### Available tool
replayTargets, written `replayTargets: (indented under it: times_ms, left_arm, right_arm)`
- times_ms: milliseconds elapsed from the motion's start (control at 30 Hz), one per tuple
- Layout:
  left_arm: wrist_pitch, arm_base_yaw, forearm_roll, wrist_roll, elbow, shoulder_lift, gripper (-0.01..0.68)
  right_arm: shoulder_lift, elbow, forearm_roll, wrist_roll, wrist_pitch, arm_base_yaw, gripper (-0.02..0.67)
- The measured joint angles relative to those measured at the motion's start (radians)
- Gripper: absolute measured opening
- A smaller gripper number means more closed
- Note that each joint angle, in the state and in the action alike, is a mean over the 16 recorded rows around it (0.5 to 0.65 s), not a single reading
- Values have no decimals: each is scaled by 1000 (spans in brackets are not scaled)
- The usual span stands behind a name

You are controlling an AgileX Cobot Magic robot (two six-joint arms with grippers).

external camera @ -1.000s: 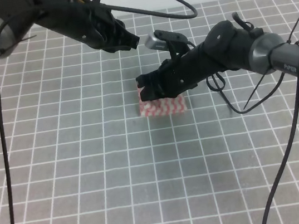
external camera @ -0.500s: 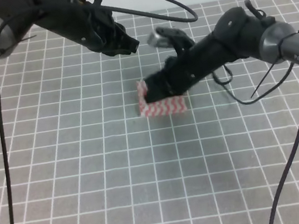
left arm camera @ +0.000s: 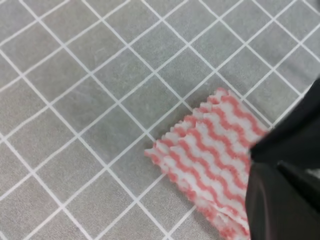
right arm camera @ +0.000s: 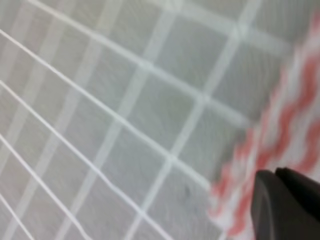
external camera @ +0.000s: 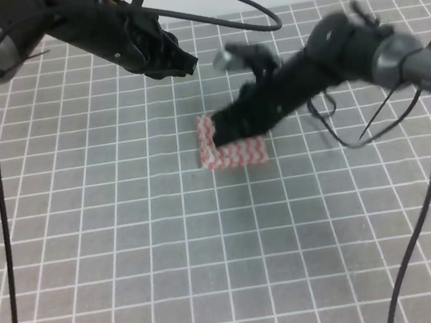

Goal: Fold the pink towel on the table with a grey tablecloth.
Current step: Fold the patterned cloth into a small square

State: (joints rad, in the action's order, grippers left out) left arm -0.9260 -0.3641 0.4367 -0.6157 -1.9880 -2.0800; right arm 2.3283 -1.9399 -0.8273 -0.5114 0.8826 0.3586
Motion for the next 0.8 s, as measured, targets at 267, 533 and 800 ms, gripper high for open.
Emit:
replayTargets:
  times_ms: [267,533,800]
  left_arm:
    - [-16,0,-7,-16,0,27,-2]
    - [-39,0,-43,-7,22,162,-2]
    - [21,0,-86,52,220,430,-2]
  right_arm:
    - [-52,-31,48,21,18,-41,-16]
    - [-161,-35,93,43,29,-65,-16]
    - [-351,-29,103,36,19,-64,-16]
